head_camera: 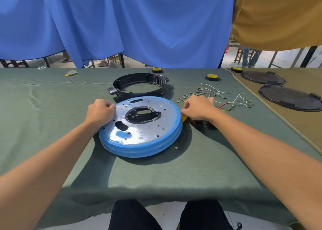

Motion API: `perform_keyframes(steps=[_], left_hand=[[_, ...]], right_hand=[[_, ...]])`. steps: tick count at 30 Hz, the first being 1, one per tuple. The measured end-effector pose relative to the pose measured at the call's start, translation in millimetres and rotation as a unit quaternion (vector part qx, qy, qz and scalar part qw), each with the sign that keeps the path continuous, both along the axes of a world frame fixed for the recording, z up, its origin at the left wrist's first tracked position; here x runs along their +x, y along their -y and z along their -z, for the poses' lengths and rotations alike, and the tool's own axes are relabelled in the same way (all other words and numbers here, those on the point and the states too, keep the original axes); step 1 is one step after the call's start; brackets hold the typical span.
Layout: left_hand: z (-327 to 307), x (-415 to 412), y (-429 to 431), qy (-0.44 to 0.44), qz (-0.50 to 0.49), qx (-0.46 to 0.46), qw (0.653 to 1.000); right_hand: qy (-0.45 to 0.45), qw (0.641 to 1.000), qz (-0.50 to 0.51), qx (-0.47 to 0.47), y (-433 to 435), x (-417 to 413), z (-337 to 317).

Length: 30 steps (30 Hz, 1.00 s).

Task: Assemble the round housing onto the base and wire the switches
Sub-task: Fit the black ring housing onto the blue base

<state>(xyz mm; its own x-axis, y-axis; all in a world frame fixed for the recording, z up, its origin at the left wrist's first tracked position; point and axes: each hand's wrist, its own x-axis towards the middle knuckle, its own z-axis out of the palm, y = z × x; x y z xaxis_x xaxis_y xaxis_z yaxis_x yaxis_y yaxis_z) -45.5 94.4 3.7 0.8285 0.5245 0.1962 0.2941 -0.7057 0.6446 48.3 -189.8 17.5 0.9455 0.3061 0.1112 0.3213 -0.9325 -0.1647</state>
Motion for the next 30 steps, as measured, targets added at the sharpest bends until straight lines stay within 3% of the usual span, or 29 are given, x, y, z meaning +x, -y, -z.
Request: perform_keyframes(steps=[21, 27, 30], left_hand=[[6.0, 16.6, 2.9, 0.014, 0.011, -0.027, 0.999], [6.2, 33.3, 25.4, 0.005, 0.019, -0.023, 1.000], [7.0, 41.5, 27.2, 0.002, 0.027, -0.003, 1.000]], right_hand=[[0.024, 0.999, 0.037, -0.030, -3.1, 13.1, -7.0], [-0.011, 0.986, -0.004, 0.167, -13.4, 14.9, -14.5], [-0.043, 0.979, -0.027, 0.199, -20.5, 14.5, -8.2]])
